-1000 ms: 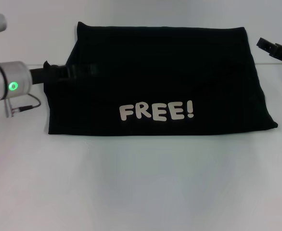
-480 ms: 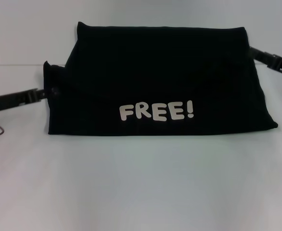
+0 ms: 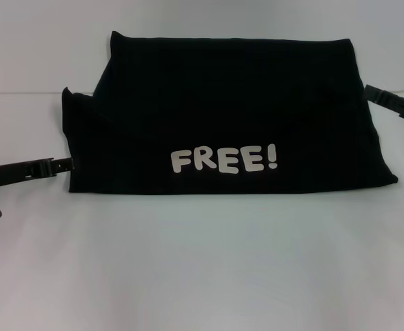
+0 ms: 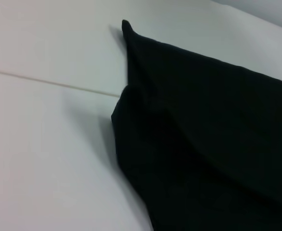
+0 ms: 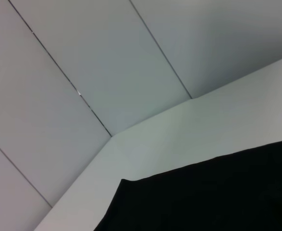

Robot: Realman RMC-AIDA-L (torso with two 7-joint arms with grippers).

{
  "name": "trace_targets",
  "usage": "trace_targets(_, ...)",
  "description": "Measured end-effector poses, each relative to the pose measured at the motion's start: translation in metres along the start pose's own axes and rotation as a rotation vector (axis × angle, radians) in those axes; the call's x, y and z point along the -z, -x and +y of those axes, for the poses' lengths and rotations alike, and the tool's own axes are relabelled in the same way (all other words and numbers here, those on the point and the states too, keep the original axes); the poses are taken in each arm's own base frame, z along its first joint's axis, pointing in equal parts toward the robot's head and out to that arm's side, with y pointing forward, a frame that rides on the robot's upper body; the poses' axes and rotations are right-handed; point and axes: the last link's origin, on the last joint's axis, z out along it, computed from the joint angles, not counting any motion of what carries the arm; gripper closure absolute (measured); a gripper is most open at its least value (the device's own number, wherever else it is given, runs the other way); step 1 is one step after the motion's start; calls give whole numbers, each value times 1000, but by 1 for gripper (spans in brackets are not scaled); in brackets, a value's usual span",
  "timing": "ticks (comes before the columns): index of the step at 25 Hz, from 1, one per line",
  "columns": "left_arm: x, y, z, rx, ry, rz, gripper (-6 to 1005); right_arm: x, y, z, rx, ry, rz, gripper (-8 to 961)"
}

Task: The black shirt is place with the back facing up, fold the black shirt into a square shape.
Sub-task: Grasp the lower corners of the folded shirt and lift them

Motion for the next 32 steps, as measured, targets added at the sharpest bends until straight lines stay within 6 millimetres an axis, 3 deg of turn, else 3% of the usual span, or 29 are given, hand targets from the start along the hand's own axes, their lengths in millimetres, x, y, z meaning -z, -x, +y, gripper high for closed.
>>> trace_targets(10,-8,5,12,-38,37,-47,329,3,-5,-3,-6,-18,0,277)
trace_targets(32,-12,14,17,-66,49,-92,332,3,-8,-3,-13,-23,2,279)
